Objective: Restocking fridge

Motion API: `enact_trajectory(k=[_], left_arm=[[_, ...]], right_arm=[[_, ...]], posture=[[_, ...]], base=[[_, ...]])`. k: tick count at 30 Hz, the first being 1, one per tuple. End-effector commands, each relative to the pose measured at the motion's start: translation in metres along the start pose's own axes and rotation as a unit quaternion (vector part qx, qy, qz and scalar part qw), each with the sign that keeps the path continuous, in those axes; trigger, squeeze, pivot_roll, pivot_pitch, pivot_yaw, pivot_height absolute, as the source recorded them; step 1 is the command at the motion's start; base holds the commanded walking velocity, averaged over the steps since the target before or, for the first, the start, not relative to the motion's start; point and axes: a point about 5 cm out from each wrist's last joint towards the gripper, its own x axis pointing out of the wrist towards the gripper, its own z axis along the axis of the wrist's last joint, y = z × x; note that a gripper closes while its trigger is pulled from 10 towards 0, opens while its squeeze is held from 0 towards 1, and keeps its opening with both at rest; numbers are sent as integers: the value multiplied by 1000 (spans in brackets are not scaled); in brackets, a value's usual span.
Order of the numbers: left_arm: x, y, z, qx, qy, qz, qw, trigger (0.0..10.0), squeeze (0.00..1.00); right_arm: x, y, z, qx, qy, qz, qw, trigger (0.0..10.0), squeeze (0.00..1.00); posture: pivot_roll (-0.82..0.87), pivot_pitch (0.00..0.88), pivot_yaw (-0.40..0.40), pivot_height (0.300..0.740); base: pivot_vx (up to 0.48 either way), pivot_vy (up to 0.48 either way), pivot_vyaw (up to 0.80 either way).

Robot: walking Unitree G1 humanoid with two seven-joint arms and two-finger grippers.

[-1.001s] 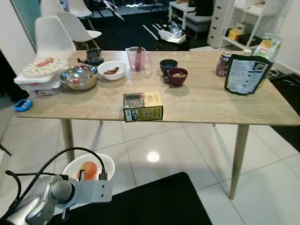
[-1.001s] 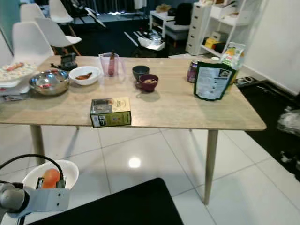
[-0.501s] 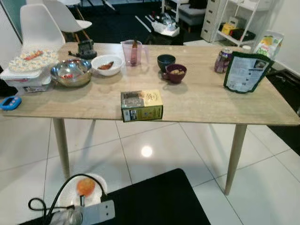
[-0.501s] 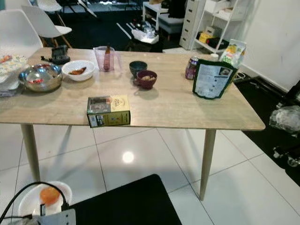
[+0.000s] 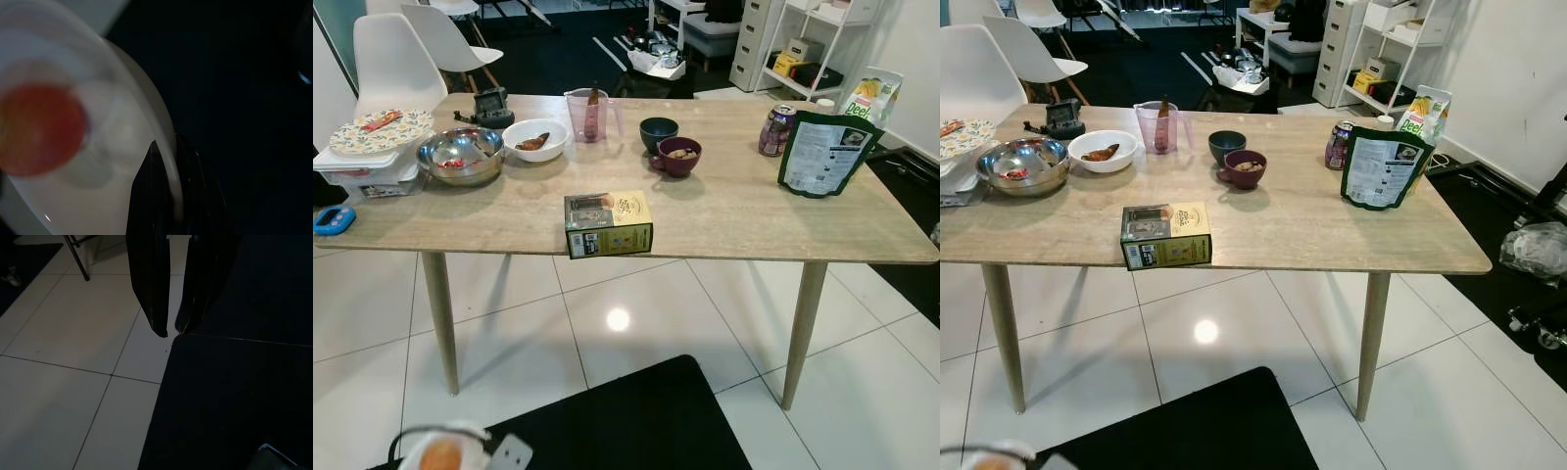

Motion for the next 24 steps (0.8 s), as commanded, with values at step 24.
enact_trajectory(k=[24], left_arm=[[0,-17,7,11,-4,-18,1000,10000,0]], right_arm=[[-1,-11,-4,-11,18,-14,1000,10000,0]], posture=[[60,0,-22,740]], base=[[0,0,-789]])
